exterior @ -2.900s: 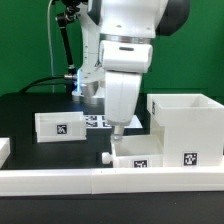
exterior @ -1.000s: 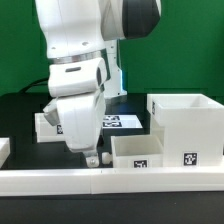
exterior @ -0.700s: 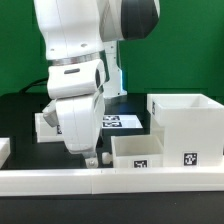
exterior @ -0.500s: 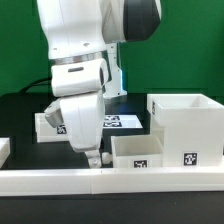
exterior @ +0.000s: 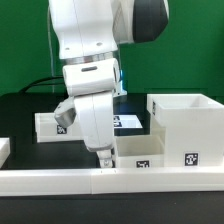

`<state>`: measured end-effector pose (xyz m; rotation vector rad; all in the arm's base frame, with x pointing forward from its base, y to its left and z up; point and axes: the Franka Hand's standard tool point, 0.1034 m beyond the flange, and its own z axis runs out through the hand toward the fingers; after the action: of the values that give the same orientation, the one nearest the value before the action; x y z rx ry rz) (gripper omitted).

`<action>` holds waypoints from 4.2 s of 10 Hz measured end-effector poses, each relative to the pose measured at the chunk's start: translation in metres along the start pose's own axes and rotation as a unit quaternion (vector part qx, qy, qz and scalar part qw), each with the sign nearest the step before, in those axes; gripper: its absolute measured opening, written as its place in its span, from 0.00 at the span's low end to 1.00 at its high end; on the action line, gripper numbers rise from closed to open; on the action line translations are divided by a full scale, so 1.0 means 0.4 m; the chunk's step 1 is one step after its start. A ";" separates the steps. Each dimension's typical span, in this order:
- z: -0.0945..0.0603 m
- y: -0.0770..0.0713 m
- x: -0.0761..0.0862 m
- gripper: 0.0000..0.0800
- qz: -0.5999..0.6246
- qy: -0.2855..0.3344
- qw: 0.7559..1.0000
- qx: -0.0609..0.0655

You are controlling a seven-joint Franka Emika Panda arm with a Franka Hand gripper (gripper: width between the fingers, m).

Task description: Assemble drawer

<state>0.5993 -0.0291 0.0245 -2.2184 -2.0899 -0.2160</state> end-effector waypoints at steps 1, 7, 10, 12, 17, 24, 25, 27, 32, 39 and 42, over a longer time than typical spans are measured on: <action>0.005 -0.003 0.016 0.81 -0.006 0.001 1.000 -0.001; 0.013 0.000 0.069 0.81 -0.012 -0.041 0.999 0.004; 0.014 -0.001 0.064 0.81 -0.011 -0.041 0.999 0.005; 0.017 0.001 0.080 0.81 -0.034 -0.040 0.999 0.013; 0.012 0.010 0.103 0.81 -0.042 -0.048 0.997 0.032; 0.021 -0.011 0.115 0.81 -0.035 -0.047 0.998 0.034; 0.027 -0.019 0.126 0.81 -0.031 -0.047 0.998 0.037; 0.038 -0.029 0.145 0.81 -0.027 -0.045 0.998 0.039; 0.014 0.004 0.113 0.81 -0.050 -0.050 0.997 0.041; -0.046 -0.077 -0.079 0.81 -0.035 -0.048 0.998 0.032; -0.098 -0.147 -0.105 0.81 -0.013 -0.058 0.998 0.025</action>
Offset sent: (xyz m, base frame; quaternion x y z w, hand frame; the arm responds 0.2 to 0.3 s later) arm 0.0099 0.0305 0.0025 -0.0042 -0.0173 -0.0058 0.9998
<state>0.5367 -0.0729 0.0544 -2.2276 -2.1565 -0.0377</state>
